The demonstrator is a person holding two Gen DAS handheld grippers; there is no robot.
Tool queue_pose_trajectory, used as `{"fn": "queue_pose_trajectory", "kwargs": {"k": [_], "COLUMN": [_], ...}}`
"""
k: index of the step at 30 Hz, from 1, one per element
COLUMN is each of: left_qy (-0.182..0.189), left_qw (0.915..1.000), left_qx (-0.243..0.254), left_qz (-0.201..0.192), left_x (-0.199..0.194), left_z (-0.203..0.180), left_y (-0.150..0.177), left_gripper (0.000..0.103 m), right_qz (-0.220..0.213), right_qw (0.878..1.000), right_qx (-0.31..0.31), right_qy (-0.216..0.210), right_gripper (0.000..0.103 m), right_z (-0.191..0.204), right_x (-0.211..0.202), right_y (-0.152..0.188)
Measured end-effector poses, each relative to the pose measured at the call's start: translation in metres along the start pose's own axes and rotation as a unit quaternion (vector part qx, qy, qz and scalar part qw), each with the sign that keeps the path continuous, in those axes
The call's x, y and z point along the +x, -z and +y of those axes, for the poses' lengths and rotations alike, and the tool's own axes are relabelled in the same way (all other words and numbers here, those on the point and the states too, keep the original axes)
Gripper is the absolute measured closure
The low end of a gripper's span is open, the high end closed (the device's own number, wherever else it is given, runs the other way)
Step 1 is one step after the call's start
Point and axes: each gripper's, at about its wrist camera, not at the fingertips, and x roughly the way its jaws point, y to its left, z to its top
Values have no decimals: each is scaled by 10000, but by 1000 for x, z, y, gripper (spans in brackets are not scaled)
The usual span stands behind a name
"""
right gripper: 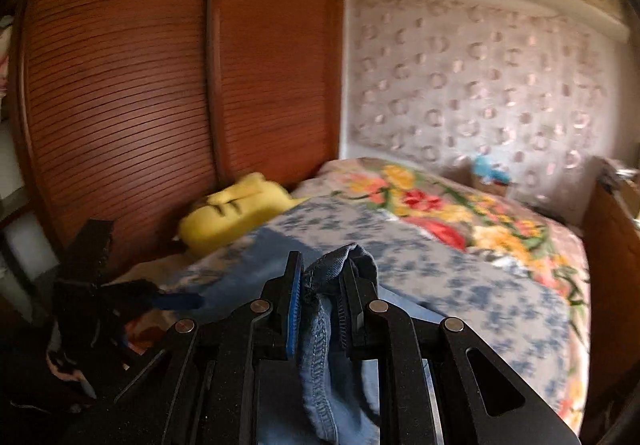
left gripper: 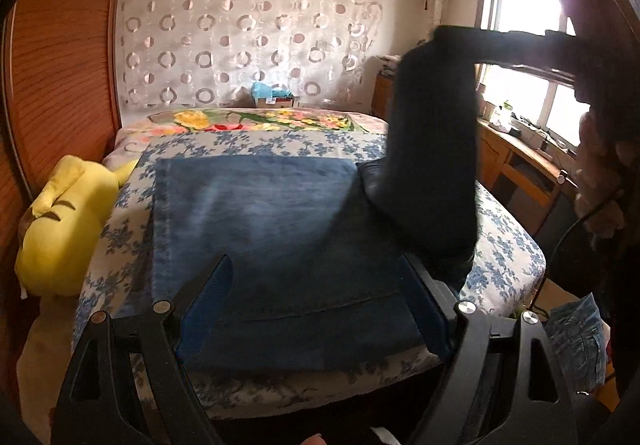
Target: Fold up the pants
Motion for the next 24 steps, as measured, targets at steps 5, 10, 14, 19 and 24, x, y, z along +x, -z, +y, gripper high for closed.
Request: {"fn": "queue_pose_trajectory", "kwargs": {"k": [5, 10, 14, 19, 24], "left_qy": [-35, -38, -33, -31, 29], "left_qw": [10000, 9999, 9999, 9998, 9995], "left_qx": [-52, -105, -107, -115, -260], "left_qz": [49, 60, 102, 182, 177], "left_x": [1, 4, 8, 15, 20], "left_z": [6, 9, 10, 15, 25], "left_y": [5, 7, 8, 6, 1], "left_gripper": [18, 18, 18, 18, 18], "right_qz": [387, 509, 492, 596, 819], "right_qw": [9990, 9987, 9988, 9975, 9936], "right_qx": [118, 84, 58, 232, 503], "right_qy": [-179, -51, 12, 299, 600], "right_gripper": [83, 62, 59, 57, 56], "right_z": [-2, -8, 0, -10, -16], "right_x": [32, 41, 42, 50, 57], "right_y": [5, -5, -15, 4, 30]}}
